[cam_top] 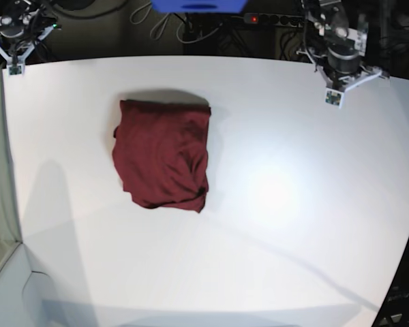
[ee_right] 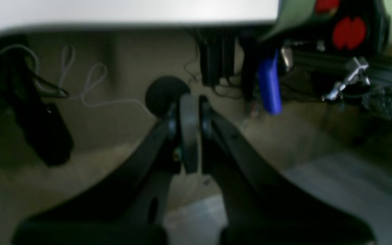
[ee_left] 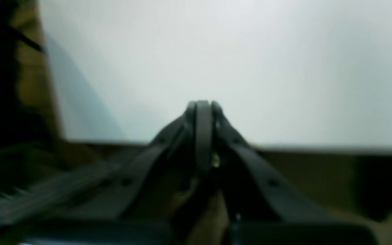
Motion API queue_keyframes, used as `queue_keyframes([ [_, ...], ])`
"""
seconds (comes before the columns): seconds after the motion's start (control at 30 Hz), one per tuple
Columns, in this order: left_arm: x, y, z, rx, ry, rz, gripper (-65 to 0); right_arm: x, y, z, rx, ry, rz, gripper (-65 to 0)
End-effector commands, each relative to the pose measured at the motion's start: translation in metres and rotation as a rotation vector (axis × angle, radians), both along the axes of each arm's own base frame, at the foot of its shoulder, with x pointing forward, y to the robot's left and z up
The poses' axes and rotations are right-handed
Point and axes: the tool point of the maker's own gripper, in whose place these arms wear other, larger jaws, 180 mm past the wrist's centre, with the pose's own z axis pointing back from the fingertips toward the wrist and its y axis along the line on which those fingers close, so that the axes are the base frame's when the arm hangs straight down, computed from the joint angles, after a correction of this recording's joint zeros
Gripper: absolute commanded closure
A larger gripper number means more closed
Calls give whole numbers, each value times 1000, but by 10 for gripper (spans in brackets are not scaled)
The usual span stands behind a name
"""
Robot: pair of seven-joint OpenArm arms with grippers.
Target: Layout the t-shirt on the table in an organized manner, then fold the t-shirt properly
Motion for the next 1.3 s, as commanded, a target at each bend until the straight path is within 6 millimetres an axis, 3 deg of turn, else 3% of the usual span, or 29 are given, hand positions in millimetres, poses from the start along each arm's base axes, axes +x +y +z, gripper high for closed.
queue_keyframes([
  [0.0, -17, 2, -2, -13, 23, 15, -2, -5, -4, 4, -18, 1, 3, 0],
  [0.13, -82, -11, -30, -129, 156, 51, -2, -32, 4, -19, 43, 77, -22, 0],
  [0.33, -160, -21, -74, -300, 302, 98, -2, -71, 25, -67, 176, 143, -54, 0],
  [0.47, -219, -20, -124, -405, 423, 170, -2, -103, 57, -112, 327, 169, -99, 0],
  [0.63, -250, -20, -190, -556, 411, 340, -2, -119, 109, -164, 529, 60, -161, 0],
  [0.77, -257, -27, -224, -624, 392, 445, -2, -127, 147, -194, 675, -24, -225, 0],
  [0.97, -248, -48, -241, -682, 347, 454, -2, -124, 188, -207, 809, -179, -297, 0],
  [1.1, -240, -46, -249, -605, 350, 456, -2, -128, 182, -220, 655, -138, -216, 0],
  [1.27, -226, -39, -257, -420, 323, 474, -2, -138, 155, -229, 346, -39, -69, 0],
])
